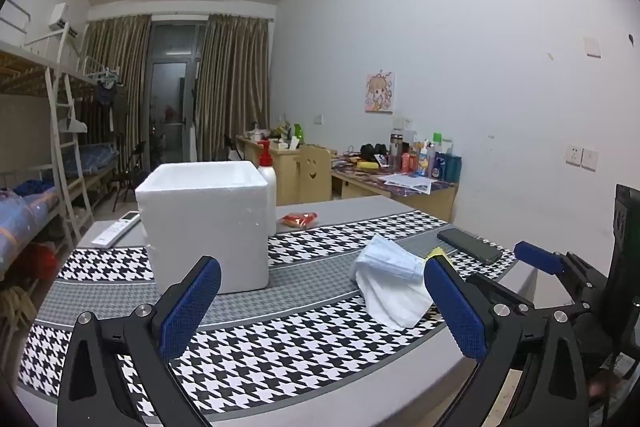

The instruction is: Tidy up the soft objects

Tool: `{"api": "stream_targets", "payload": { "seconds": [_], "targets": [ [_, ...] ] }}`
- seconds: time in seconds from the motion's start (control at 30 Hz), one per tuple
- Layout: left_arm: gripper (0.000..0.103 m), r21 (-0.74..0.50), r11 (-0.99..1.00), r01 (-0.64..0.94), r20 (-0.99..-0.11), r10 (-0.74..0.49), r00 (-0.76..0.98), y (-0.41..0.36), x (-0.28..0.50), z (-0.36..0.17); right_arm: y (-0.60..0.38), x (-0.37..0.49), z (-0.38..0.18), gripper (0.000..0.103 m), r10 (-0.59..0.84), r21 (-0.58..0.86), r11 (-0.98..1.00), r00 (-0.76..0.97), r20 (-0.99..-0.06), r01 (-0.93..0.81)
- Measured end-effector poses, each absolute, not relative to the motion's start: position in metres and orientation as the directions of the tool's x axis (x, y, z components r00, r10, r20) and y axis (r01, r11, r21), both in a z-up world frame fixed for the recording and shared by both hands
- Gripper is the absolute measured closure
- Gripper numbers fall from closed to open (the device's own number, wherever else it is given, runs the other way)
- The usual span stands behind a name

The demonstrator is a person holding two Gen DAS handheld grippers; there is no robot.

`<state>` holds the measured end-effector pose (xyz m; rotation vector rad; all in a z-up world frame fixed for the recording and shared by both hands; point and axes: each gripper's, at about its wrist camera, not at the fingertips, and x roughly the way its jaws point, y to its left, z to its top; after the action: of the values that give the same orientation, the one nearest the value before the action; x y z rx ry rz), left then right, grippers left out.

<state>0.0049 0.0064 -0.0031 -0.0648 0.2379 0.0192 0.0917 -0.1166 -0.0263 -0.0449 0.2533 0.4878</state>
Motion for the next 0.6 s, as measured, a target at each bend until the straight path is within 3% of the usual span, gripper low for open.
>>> {"api": "stream_targets", "payload": {
  "seconds": [0.6],
  "targets": [
    [0.001, -0.069, 0.996, -0.060, -0.243, 0.041, 0.969, 0.0070, 0.0076, 0.0001, -0.1210, 0.0921, -0.0250, 0.001, 0.452, 0.026, 0.887, 0.857, -0.246, -0.461]
  ]
}}
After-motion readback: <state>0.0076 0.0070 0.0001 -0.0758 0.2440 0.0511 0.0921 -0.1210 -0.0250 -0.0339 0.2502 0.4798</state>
